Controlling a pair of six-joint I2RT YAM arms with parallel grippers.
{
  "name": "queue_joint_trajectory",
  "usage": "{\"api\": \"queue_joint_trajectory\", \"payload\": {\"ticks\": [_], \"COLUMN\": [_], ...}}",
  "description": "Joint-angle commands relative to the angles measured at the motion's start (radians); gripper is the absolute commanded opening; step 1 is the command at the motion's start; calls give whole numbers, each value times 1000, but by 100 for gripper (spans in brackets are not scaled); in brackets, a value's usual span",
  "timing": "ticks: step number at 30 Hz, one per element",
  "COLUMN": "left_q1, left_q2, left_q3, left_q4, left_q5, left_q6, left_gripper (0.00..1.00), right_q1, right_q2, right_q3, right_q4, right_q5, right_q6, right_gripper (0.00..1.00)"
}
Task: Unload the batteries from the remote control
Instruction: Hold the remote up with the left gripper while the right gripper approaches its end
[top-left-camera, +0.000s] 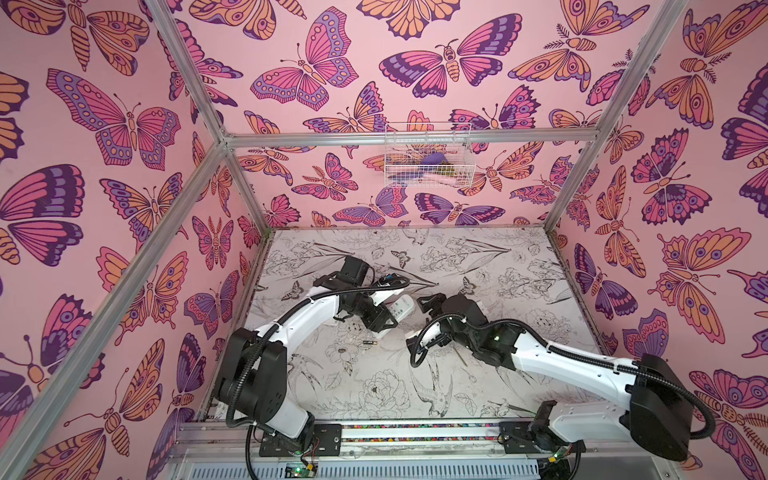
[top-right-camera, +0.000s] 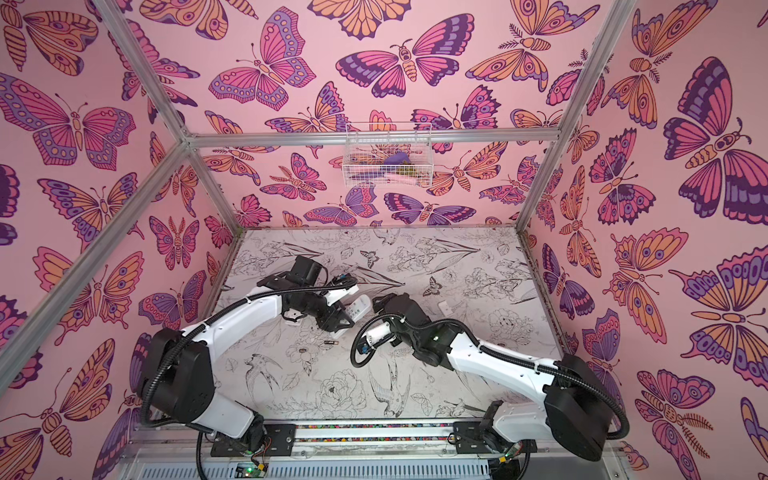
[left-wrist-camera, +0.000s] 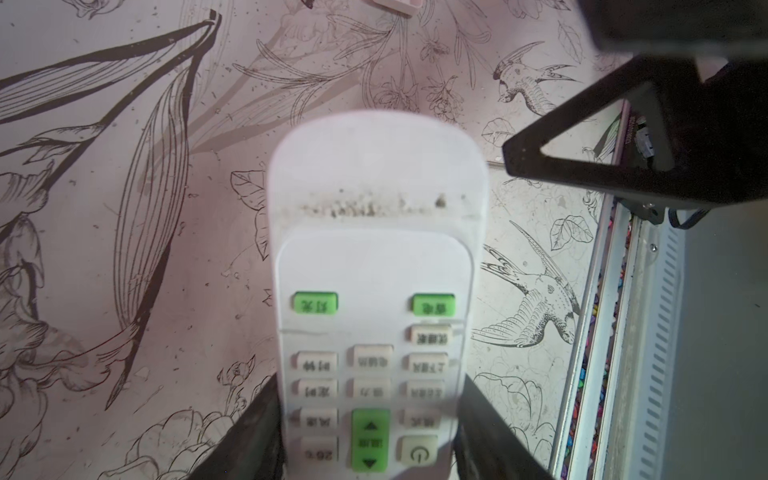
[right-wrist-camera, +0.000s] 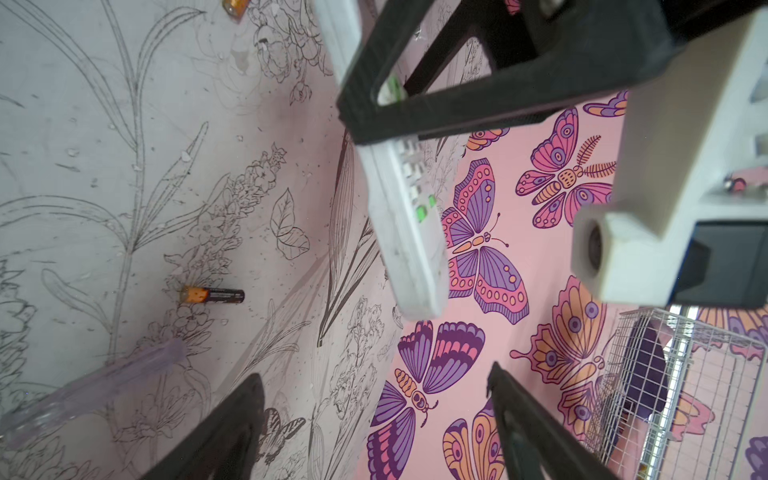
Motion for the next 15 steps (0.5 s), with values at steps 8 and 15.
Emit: {"api": "queue_joint_trajectory", "payload": {"ticks": [8,15], "left_q1": [-55,-82], "left_q2": [15,18], "left_q3": [37,50], "left_q4": [-28,-40], "left_q5": [55,91], "left_q6": [-1,-13], "left_gripper": [46,45], "right_q1": [17,20], "right_q2": [59,87], "right_q3": [57,56], "right_q4": [64,70], "right_q5": [22,32], "right_q6": [-69,-80], "right_gripper": [76,64]}}
